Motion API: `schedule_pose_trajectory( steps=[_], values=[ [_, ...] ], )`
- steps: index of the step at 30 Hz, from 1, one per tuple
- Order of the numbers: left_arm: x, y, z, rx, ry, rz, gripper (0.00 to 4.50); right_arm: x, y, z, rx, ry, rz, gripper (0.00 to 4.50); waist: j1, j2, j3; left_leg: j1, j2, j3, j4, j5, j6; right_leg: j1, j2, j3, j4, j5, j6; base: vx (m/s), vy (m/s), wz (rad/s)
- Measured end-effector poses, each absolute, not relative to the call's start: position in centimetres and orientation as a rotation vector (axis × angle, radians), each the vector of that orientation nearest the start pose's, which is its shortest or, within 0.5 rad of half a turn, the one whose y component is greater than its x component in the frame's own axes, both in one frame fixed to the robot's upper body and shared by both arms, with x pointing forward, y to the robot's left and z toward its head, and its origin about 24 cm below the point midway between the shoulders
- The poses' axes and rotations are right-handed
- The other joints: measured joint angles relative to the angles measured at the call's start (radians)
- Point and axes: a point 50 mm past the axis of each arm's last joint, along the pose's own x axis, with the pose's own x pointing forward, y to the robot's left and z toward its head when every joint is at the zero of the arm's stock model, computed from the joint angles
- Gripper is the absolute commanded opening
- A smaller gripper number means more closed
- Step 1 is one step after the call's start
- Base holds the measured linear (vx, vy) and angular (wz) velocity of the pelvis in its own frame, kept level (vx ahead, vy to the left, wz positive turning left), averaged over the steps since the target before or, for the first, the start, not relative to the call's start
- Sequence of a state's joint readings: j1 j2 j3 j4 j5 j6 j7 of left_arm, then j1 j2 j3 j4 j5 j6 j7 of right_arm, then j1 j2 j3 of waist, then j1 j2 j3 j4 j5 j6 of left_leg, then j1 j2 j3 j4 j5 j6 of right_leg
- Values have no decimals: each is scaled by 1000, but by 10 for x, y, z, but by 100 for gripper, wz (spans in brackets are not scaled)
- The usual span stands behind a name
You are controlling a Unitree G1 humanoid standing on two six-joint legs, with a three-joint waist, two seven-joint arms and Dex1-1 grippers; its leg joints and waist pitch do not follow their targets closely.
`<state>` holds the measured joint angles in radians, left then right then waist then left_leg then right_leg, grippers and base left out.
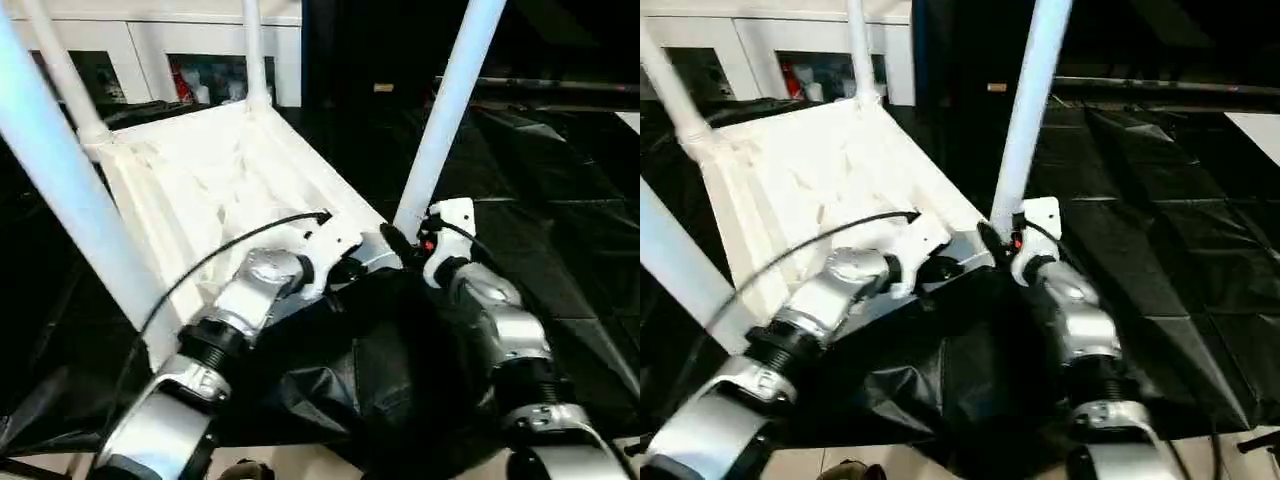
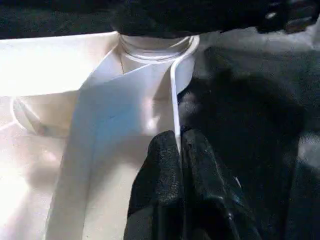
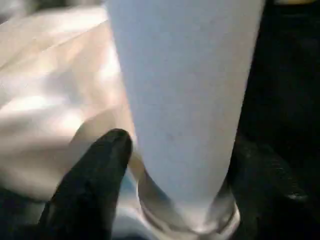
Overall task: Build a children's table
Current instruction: Rotate leg to tighten
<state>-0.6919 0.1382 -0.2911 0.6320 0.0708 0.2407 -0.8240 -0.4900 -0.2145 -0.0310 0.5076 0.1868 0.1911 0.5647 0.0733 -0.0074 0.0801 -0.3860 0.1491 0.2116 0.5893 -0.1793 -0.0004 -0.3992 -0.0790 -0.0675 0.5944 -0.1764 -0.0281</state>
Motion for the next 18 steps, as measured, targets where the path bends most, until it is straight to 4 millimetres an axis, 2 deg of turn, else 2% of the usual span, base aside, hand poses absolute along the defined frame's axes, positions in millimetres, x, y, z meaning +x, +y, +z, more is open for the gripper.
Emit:
schedule_pose_trajectory(
  steps=[2,8,16,18],
  values=[
    [334,74,61,364,370,-1134,0,327,-164,58,-23,233,684,347,8,0,0,0,0,0,0,0,0,0,0,0,0,-1,1,0,0,0],
    [320,99,62,362,384,-1296,0,307,-172,64,-101,281,954,347,17,0,1,-2,0,0,0,0,0,-2,0,0,0,-1,2,0,0,0],
    [307,109,61,336,421,-1408,0,298,-173,66,-99,305,1082,347,26,0,1,-3,0,0,1,0,0,-2,0,0,0,-1,2,0,0,0],
    [306,111,61,333,424,-1413,0,298,-173,67,-90,301,1097,323,26,0,1,-3,0,0,1,0,0,-2,0,0,0,-1,2,0,0,0]
  ],
)
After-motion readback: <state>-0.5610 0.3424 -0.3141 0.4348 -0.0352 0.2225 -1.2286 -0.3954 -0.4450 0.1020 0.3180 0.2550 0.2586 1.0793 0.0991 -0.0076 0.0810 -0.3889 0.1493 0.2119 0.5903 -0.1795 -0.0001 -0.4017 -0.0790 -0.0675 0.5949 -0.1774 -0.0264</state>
